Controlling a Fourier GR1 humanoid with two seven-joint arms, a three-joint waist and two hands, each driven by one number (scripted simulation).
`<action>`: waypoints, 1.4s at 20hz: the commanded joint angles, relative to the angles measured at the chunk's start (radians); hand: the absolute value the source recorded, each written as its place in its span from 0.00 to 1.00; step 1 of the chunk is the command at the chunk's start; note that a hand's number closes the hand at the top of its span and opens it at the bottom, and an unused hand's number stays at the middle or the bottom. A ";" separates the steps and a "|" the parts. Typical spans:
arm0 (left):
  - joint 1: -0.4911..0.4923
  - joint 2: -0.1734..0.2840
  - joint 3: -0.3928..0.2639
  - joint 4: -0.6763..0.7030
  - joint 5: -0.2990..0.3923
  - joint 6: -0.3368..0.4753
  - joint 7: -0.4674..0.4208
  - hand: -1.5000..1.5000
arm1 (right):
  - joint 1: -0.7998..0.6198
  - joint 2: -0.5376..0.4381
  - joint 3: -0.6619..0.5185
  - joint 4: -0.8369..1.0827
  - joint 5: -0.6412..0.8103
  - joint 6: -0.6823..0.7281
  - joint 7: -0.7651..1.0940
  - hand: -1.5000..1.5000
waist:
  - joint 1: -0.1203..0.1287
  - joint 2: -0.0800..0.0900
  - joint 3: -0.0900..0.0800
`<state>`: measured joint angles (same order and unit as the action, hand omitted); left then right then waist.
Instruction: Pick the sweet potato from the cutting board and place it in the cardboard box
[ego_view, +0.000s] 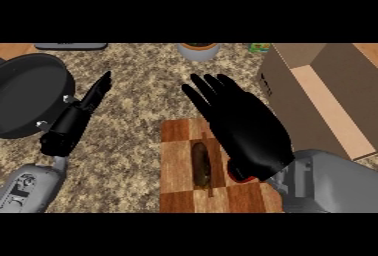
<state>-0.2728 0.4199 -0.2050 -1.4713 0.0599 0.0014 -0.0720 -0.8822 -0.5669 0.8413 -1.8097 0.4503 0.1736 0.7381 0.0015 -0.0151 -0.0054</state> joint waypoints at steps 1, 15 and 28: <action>-0.018 -0.003 -0.006 -0.022 -0.023 0.012 0.021 0.50 | -0.057 0.111 0.129 0.031 0.018 0.189 0.196 0.00 | 0.010 0.005 0.002; 0.025 0.023 0.033 -0.028 0.021 -0.051 -0.002 0.50 | -0.172 0.554 0.251 0.416 -0.137 0.485 0.558 0.00 | 0.008 0.004 0.002; 0.015 -0.009 0.030 0.015 -0.012 -0.049 -0.037 0.50 | -0.156 0.565 0.366 0.529 -0.211 0.372 0.666 0.00 | 0.017 0.009 0.003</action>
<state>-0.2634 0.4235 -0.1738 -1.4780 0.0590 -0.0514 -0.0928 -1.0400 -0.0341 1.1589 -1.2923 0.2483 0.5231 1.1603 0.0182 -0.0077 -0.0024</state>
